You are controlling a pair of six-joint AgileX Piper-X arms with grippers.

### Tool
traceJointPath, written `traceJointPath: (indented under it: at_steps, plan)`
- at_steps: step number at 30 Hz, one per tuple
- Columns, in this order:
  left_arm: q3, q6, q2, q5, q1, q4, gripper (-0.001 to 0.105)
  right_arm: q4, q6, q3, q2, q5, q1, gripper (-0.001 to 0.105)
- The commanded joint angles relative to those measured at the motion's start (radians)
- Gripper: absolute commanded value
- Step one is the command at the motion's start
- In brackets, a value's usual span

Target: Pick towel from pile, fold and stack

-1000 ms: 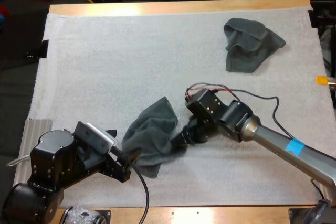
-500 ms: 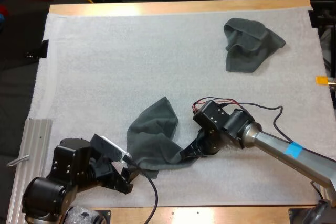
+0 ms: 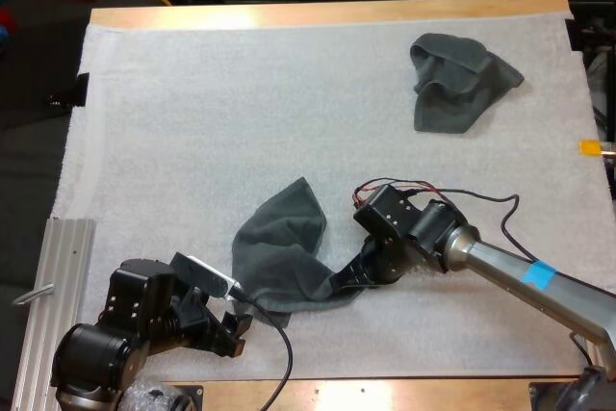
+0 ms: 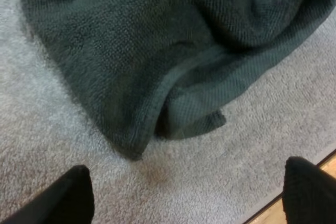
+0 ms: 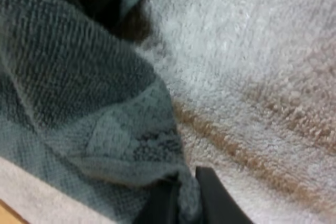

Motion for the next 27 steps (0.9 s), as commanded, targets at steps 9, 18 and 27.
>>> traceJointPath:
  at_steps: [9,18,27]
  plan:
    - [-0.003,-0.009,0.001,-0.008,-0.002,-0.005,0.071,-0.060,0.035,-0.013,-0.051,-0.002,0.000,0.001]
    - [-0.006,-0.009,0.001,0.006,-0.002,-0.015,0.071,-0.166,0.084,-0.231,-0.140,-0.007,0.000,0.001]
    - [-0.120,-0.017,0.001,0.045,-0.002,-0.056,0.069,-0.217,0.109,-0.435,-0.137,-0.011,0.002,0.001]
